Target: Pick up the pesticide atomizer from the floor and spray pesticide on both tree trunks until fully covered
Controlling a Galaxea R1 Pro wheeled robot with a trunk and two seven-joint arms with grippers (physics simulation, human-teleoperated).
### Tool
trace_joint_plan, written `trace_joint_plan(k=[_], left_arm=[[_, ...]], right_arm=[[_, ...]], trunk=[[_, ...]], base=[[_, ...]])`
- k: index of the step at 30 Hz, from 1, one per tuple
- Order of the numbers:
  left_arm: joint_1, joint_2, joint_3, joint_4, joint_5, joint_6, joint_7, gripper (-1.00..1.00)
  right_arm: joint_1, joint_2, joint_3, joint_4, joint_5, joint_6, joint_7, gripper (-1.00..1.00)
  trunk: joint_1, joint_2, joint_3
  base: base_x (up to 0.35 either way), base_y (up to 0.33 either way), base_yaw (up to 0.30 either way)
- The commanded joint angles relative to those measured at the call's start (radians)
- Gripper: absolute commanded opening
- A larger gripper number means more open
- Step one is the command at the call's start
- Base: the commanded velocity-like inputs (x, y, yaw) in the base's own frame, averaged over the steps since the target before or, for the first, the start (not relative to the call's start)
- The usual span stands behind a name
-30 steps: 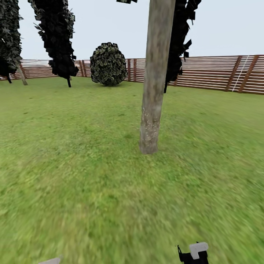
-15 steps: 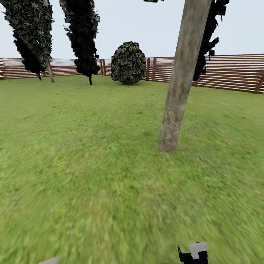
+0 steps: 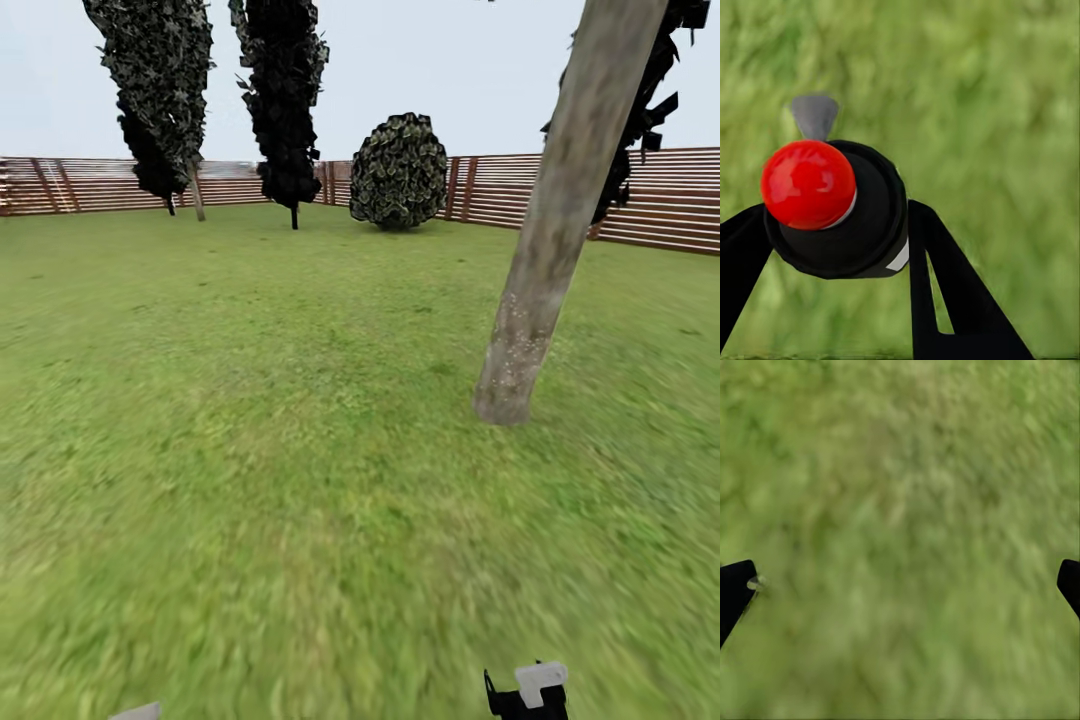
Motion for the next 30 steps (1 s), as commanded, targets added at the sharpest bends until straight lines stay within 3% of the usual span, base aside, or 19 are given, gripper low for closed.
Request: trace_joint_plan(k=[1,15,19,30], left_arm=[[0.000,0.000,0.000,0.000,0.000,0.000,0.000,-1.00],[0.000,-0.001,0.000,0.000,-0.001,0.001,-0.001,-1.00],[0.000,-0.018,-0.001,0.000,-0.003,0.001,-0.002,-1.00],[0.000,-0.025,-0.003,-0.002,-0.001,-0.001,-0.002,-1.00]], right_arm=[[0.000,0.000,0.000,0.000,0.000,0.000,0.000,1.00],[0.000,0.000,0.000,0.000,0.000,0.000,0.000,1.00],[0.000,0.000,0.000,0.000,0.001,0.000,0.000,1.00],[0.004,0.000,0.000,0.000,0.001,-0.001,0.000,1.00]], trunk=[[0.000,0.000,0.000],[0.000,0.000,0.000],[0.000,0.000,0.000],[0.000,0.000,0.000]], base=[[0.000,0.000,0.282],[0.000,0.000,0.282],[0.000,0.000,0.282],[0.000,0.000,0.283]])
